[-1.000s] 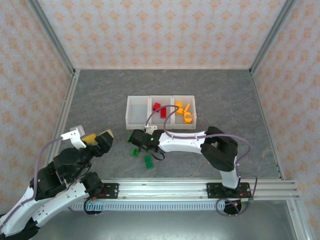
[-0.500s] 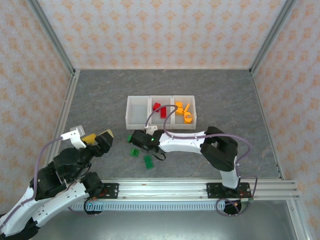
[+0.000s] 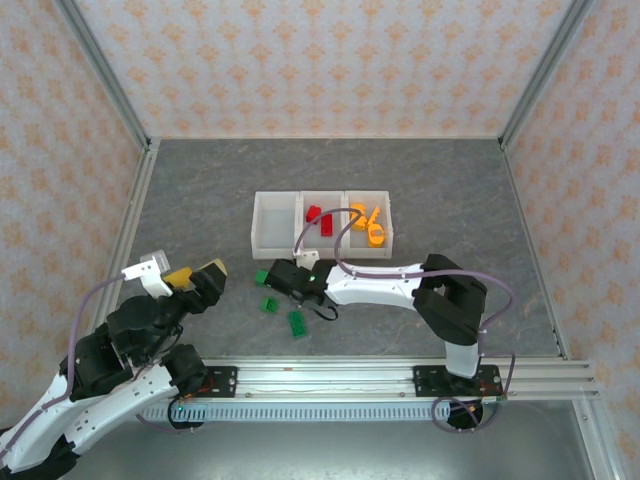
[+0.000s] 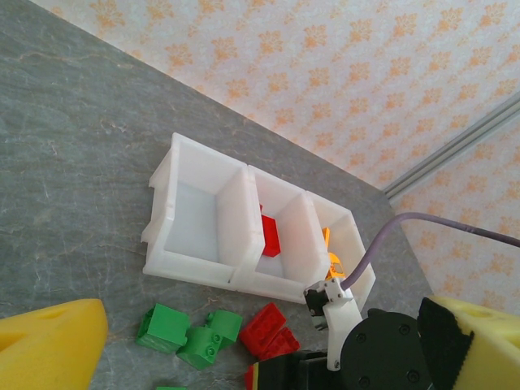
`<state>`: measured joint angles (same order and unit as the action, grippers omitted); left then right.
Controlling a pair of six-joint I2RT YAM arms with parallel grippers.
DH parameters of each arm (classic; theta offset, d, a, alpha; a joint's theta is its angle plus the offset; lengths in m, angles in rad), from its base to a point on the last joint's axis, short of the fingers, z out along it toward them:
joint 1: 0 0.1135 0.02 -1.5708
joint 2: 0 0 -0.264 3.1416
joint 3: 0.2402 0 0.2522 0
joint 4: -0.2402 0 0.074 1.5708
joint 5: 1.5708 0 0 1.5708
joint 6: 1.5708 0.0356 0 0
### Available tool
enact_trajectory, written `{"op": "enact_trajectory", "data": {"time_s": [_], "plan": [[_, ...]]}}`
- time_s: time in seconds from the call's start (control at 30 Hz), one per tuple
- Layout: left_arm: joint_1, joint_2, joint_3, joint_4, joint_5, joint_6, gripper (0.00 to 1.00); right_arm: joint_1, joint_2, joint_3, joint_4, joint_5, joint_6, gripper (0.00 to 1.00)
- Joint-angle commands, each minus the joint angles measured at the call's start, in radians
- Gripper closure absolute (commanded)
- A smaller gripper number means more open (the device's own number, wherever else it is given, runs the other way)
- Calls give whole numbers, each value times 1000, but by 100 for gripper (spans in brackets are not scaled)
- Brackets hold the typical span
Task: Sort the legos into containers by color
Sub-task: Pick up the lego from the bottom-center of the table, then place the lego in the container.
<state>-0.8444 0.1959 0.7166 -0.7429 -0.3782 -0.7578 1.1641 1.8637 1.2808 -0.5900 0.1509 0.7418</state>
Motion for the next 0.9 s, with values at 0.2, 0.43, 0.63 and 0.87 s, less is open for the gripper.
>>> {"op": "enact_trajectory", "data": {"time_s": [0.2,0.43,0.63,0.87], "plan": [[-6,10,-6,13,-19,8,1,-7,-73,124,-89,100,-101,77],[-6,24,-6,13,-15,12,1,-134,-83,265,-149,207,-263,77],[-6,25,-6,13,-19,11,1,-293,-55,295,-57,173,-388,77],[-7,27,-6,8,-26,3,1,-391,50,374,-27,71,-473,77]]}}
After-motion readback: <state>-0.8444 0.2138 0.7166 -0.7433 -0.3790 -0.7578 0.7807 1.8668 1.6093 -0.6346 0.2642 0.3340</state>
